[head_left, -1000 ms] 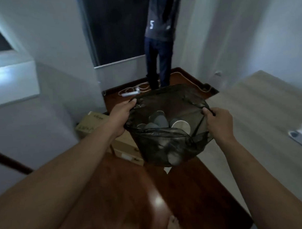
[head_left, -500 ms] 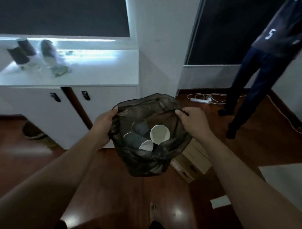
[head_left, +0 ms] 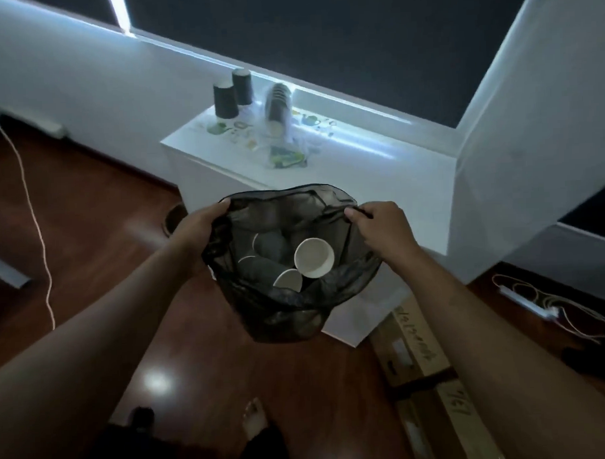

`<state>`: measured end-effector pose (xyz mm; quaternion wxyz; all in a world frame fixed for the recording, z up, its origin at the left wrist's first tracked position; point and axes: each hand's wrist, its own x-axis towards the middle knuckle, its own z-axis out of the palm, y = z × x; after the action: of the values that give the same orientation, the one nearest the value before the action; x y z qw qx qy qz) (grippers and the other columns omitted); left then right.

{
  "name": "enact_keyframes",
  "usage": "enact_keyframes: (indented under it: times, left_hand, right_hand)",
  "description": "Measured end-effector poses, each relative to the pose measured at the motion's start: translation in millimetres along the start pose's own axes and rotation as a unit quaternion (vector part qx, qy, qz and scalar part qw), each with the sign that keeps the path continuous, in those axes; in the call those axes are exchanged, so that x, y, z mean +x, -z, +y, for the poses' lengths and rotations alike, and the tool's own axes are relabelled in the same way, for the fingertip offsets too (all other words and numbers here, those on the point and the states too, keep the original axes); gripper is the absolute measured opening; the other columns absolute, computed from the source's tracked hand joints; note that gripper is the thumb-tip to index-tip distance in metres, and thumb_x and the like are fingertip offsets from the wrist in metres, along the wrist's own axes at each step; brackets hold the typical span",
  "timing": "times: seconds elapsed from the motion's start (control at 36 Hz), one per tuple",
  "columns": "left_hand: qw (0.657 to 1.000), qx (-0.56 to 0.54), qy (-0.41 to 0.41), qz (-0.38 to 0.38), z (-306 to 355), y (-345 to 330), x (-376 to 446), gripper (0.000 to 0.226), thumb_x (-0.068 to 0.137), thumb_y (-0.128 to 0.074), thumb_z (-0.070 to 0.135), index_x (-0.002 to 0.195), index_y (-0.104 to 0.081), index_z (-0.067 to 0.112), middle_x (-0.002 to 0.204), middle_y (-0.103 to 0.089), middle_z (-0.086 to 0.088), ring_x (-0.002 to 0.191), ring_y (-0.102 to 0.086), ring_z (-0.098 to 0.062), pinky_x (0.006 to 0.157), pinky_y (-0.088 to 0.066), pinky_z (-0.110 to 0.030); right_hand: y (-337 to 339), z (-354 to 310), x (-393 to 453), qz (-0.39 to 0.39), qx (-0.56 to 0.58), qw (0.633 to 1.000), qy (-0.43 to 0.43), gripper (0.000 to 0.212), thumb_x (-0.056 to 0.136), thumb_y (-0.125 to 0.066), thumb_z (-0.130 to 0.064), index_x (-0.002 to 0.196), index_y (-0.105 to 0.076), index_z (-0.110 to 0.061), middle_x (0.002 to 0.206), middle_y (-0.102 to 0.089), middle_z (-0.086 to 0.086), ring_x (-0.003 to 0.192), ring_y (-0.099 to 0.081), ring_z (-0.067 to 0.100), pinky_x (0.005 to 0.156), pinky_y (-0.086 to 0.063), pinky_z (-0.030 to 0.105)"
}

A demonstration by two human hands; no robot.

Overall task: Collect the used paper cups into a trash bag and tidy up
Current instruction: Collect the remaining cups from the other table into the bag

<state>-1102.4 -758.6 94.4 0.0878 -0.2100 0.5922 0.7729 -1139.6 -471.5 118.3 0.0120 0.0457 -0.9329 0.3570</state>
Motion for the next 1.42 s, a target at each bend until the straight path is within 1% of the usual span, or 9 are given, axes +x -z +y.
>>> enact_keyframes:
  times: [0.14,0.31,0.5,0.58,0.78,0.89,1.03,1.14,1.42]
  left_hand:
    - [0.999,-0.03,0.01,0.02,42,64,44,0.029,0.096,-0.055,0.034,0.092,-0.07,0.009,0.059,-0.07,-0.002,0.046,-0.065,-0.014,0.041,-0.048,-0.016]
    - [0.998,-0.053,0.014,0.044,82,134,89,0.033,0.09,-0.058,0.038,0.106,-0.072,0.013,0.1,-0.072,-0.01,0.087,-0.068,-0.025,0.087,-0.052,-0.036]
    - [0.992,-0.06,-0.004,0.11,111,202,133,0.032,0.093,-0.056,0.037,0.083,-0.08,0.018,0.081,-0.077,-0.004,0.071,-0.074,-0.017,0.062,-0.059,-0.026]
    - [0.988,-0.06,-0.024,0.139,121,228,141,0.029,0.093,-0.056,0.036,0.094,-0.077,0.016,0.09,-0.076,-0.006,0.078,-0.073,-0.019,0.066,-0.06,-0.027]
    - [0.977,-0.064,-0.063,0.194,150,291,149,0.033,0.098,-0.05,0.033,0.085,-0.075,0.017,0.06,-0.069,0.003,0.048,-0.065,-0.009,0.042,-0.047,-0.015]
    - [0.969,-0.077,-0.067,0.225,153,328,147,0.03,0.098,-0.052,0.033,0.098,-0.074,0.014,0.08,-0.075,-0.004,0.067,-0.071,-0.014,0.055,-0.055,-0.021]
    - [0.966,-0.097,-0.064,0.232,158,378,140,0.038,0.099,-0.051,0.031,0.075,-0.076,0.017,0.066,-0.072,0.0,0.052,-0.067,-0.011,0.046,-0.05,-0.017]
    - [0.964,-0.103,-0.054,0.24,166,417,133,0.034,0.097,-0.052,0.031,0.082,-0.079,0.018,0.08,-0.076,-0.004,0.07,-0.072,-0.018,0.067,-0.06,-0.03]
    - [0.953,-0.124,-0.04,0.275,199,534,122,0.027,0.095,-0.056,0.036,0.098,-0.072,0.014,0.086,-0.076,-0.008,0.077,-0.073,-0.023,0.071,-0.06,-0.036]
  right_hand:
    - [-54,-51,75,-0.044,0.01,0.999,0.013,0.043,0.093,-0.06,-0.036,0.085,-0.07,0.005,0.078,-0.068,0.025,0.071,-0.063,0.031,0.058,-0.038,0.03]
    - [-115,-111,145,-0.091,0.021,0.995,0.038,0.042,0.091,-0.062,-0.035,0.06,-0.06,-0.006,0.051,-0.053,0.005,0.052,-0.051,0.014,0.048,-0.031,0.025]
    - [-197,-177,221,-0.149,0.039,0.982,0.107,0.039,0.089,-0.064,-0.033,0.057,-0.058,-0.01,0.047,-0.05,0.0,0.048,-0.046,0.008,0.046,-0.03,0.024]
    - [-222,-204,250,-0.161,0.043,0.977,0.133,0.045,0.088,-0.065,-0.032,0.051,-0.049,-0.013,0.045,-0.043,-0.005,0.048,-0.043,0.006,0.045,-0.028,0.021]
    - [-275,-267,297,-0.188,0.056,0.966,0.166,0.036,0.089,-0.064,-0.031,0.066,-0.066,-0.004,0.049,-0.05,0.0,0.052,-0.047,0.015,0.047,-0.031,0.024]
    - [-304,-300,302,-0.204,0.052,0.961,0.181,0.038,0.089,-0.065,-0.032,0.07,-0.066,0.0,0.051,-0.05,0.007,0.058,-0.051,0.025,0.049,-0.03,0.027]
    - [-347,-345,306,-0.217,0.05,0.958,0.181,0.046,0.089,-0.064,-0.034,0.049,-0.052,-0.014,0.046,-0.044,-0.005,0.05,-0.044,0.011,0.043,-0.029,0.016]
    - [-374,-373,305,-0.216,0.052,0.96,0.169,0.05,0.089,-0.064,-0.033,0.047,-0.047,-0.011,0.044,-0.042,-0.004,0.048,-0.042,0.01,0.041,-0.028,0.016]
    - [-457,-469,309,-0.231,0.04,0.955,0.182,0.046,0.091,-0.063,-0.033,0.049,-0.049,-0.019,0.045,-0.043,-0.007,0.045,-0.042,0.007,0.037,-0.03,0.012]
